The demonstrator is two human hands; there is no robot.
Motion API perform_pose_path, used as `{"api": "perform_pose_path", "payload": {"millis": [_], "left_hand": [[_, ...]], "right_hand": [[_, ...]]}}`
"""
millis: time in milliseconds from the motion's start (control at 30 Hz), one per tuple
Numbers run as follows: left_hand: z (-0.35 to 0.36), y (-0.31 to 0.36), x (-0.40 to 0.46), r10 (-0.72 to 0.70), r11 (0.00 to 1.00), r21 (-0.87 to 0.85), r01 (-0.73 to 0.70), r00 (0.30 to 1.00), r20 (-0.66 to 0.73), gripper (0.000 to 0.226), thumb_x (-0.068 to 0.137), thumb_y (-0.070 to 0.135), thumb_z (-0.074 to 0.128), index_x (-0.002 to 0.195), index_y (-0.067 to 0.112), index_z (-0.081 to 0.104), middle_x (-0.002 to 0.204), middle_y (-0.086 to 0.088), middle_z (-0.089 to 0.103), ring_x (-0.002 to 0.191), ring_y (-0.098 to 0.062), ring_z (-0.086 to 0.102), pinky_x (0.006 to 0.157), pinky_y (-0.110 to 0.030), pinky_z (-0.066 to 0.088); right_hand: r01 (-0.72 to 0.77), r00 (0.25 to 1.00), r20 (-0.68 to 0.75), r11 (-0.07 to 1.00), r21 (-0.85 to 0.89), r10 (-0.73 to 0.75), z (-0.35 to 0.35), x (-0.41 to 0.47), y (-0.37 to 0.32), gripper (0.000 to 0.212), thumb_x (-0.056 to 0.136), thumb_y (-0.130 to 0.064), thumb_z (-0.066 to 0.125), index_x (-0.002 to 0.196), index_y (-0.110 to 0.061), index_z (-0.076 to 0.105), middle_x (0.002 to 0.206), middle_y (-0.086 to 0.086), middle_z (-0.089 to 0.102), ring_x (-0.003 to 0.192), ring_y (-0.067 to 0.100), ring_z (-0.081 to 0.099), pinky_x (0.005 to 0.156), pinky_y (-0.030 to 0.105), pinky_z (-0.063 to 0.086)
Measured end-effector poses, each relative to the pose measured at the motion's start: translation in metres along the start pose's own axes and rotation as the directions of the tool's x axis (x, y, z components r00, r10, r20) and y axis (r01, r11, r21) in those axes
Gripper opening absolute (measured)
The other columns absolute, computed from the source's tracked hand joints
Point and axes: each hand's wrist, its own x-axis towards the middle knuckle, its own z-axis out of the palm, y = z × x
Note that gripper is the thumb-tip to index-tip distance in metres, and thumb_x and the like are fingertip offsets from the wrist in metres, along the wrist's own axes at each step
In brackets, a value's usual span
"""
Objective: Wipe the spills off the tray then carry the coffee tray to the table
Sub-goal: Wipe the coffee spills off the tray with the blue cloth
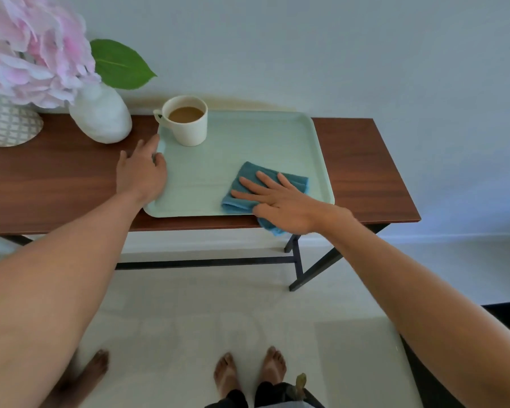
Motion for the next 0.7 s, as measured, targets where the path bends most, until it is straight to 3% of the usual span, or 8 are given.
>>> {"api": "perform_pose_path", "payload": {"millis": [67, 167, 233, 300, 433, 500, 633, 700], "left_hand": [[-0.001, 0.001, -0.001, -0.003, 1.0, 0.003, 0.003, 1.0, -0.001, 0.055, 0.105, 0.021, 0.031, 0.159, 0.023, 0.032, 0.164, -0.009, 0.035, 0.156, -0.019, 0.017, 0.127, -0.045, 0.004], [-0.002, 0.003, -0.002, -0.011, 1.0, 0.004, 0.011, 1.0, 0.001, 0.054, 0.105, 0.021, 0.031, 0.159, 0.023, 0.032, 0.164, -0.009, 0.035, 0.156, -0.019, 0.017, 0.127, -0.045, 0.003], [-0.002, 0.003, -0.002, -0.007, 1.0, 0.013, 0.007, 1.0, 0.005, 0.055, 0.105, 0.021, 0.031, 0.159, 0.024, 0.031, 0.164, -0.009, 0.035, 0.156, -0.019, 0.016, 0.127, -0.045, 0.003], [-0.003, 0.003, -0.002, 0.0, 1.0, 0.014, 0.0, 1.0, 0.015, 0.055, 0.104, 0.021, 0.031, 0.16, 0.024, 0.03, 0.164, -0.01, 0.034, 0.157, -0.02, 0.016, 0.127, -0.045, 0.004], [-0.003, 0.003, -0.002, -0.002, 1.0, 0.022, 0.002, 1.0, 0.015, 0.056, 0.103, 0.019, 0.031, 0.159, 0.022, 0.031, 0.163, -0.012, 0.035, 0.157, -0.021, 0.016, 0.126, -0.046, 0.004], [-0.002, 0.004, -0.002, -0.009, 1.0, 0.021, 0.009, 1.0, 0.012, 0.056, 0.103, 0.019, 0.031, 0.159, 0.021, 0.032, 0.163, -0.012, 0.035, 0.157, -0.021, 0.016, 0.126, -0.046, 0.004], [-0.003, 0.008, -0.003, -0.026, 0.999, 0.018, 0.026, 1.0, 0.007, 0.055, 0.104, 0.018, 0.031, 0.159, 0.019, 0.032, 0.163, -0.012, 0.035, 0.157, -0.02, 0.016, 0.126, -0.047, 0.003], [-0.004, 0.009, -0.003, -0.027, 0.999, 0.018, 0.027, 1.0, 0.007, 0.055, 0.105, 0.017, 0.031, 0.159, 0.019, 0.032, 0.163, -0.012, 0.035, 0.157, -0.02, 0.015, 0.126, -0.047, 0.003]], "right_hand": [[0.01, 1.0, 0.017, 0.995, 0.101, -0.012, -0.005, -0.028, 0.009, 0.051, 0.108, -0.033, 0.021, 0.157, -0.049, 0.018, 0.167, -0.022, 0.002, 0.152, 0.0, -0.01, 0.122, 0.03, -0.014], [-0.128, 0.991, -0.016, 0.971, 0.2, 0.134, -0.013, -0.058, 0.025, 0.049, 0.11, -0.033, 0.025, 0.158, -0.044, 0.025, 0.166, -0.024, 0.007, 0.149, -0.008, -0.004, 0.121, 0.024, -0.006], [-0.234, 0.97, -0.029, 0.96, 0.154, 0.241, -0.016, -0.052, 0.031, 0.052, 0.11, -0.036, 0.024, 0.162, -0.034, 0.02, 0.168, -0.016, 0.003, 0.152, 0.002, -0.004, 0.12, 0.028, -0.005], [-0.335, 0.941, -0.037, 0.94, 0.065, 0.338, -0.017, -0.025, 0.026, 0.057, 0.11, -0.033, 0.02, 0.164, -0.02, 0.01, 0.171, 0.0, -0.006, 0.155, 0.02, -0.011, 0.125, 0.04, -0.007], [-0.509, 0.843, -0.143, 0.855, 0.1, 0.519, -0.012, 0.032, -0.003, 0.065, 0.105, -0.034, 0.019, 0.163, -0.024, -0.007, 0.169, 0.003, -0.018, 0.154, 0.029, -0.02, 0.122, 0.051, -0.013], [-0.473, 0.862, -0.166, 0.877, 0.081, 0.48, -0.007, 0.048, -0.019, 0.065, 0.104, -0.036, 0.018, 0.163, -0.023, -0.008, 0.169, 0.003, -0.017, 0.154, 0.029, -0.02, 0.122, 0.052, -0.013], [-0.206, 0.972, -0.117, 0.978, -0.009, 0.204, 0.008, 0.043, -0.04, 0.06, 0.108, -0.038, 0.015, 0.163, -0.026, -0.004, 0.17, -0.002, -0.012, 0.155, 0.021, -0.016, 0.123, 0.045, -0.011], [-0.175, 0.979, -0.106, 0.984, -0.032, 0.171, 0.016, 0.027, -0.033, 0.06, 0.107, -0.04, 0.014, 0.163, -0.027, -0.004, 0.17, -0.004, -0.012, 0.155, 0.018, -0.015, 0.124, 0.043, -0.01]]}}
